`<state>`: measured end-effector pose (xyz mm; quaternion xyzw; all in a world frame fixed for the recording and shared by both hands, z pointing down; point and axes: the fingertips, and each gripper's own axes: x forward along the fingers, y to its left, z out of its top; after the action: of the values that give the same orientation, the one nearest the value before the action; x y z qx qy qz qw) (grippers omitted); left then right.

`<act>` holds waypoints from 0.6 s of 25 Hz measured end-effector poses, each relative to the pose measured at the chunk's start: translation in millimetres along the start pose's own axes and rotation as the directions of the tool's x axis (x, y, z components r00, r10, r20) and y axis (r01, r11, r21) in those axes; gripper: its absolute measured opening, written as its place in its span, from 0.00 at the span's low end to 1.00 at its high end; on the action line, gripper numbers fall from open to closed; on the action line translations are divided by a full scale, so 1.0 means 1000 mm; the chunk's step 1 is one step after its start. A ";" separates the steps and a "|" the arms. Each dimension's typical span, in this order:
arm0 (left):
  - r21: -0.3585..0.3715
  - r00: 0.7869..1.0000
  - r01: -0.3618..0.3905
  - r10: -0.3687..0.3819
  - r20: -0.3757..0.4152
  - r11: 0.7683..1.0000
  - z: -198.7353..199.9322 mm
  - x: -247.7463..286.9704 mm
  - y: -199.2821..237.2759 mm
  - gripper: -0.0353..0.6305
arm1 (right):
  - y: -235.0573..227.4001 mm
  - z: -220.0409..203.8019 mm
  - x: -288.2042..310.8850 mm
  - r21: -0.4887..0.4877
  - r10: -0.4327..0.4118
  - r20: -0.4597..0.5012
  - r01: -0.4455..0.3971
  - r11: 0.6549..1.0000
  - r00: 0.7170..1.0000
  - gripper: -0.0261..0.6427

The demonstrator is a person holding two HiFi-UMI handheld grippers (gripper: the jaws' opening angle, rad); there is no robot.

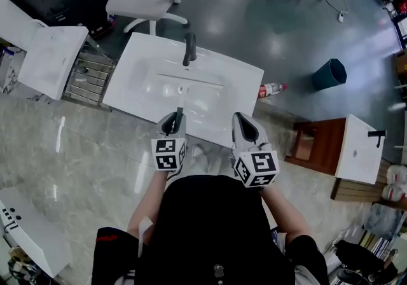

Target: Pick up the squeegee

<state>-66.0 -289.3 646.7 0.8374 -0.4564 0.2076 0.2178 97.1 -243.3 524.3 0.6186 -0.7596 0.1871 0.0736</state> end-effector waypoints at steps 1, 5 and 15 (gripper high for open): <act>0.007 1.000 -0.003 0.002 0.019 1.000 0.007 -0.003 0.000 0.21 | 0.001 0.003 -0.001 -0.002 0.000 0.009 0.000 1.000 1.000 0.04; 0.032 0.997 -0.004 0.002 0.077 0.999 0.033 -0.010 0.002 0.21 | 0.006 0.014 -0.001 -0.011 -0.004 0.042 0.005 1.000 0.999 0.04; 0.056 0.972 -0.031 0.017 0.233 0.998 0.095 -0.032 0.009 0.21 | 0.015 0.046 -0.009 -0.039 -0.015 0.121 0.019 0.999 0.992 0.04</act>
<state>-74.9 -324.8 553.2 0.8565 -0.4823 0.1244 0.1354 90.5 -249.4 476.3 0.6336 -0.7609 0.1333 0.0414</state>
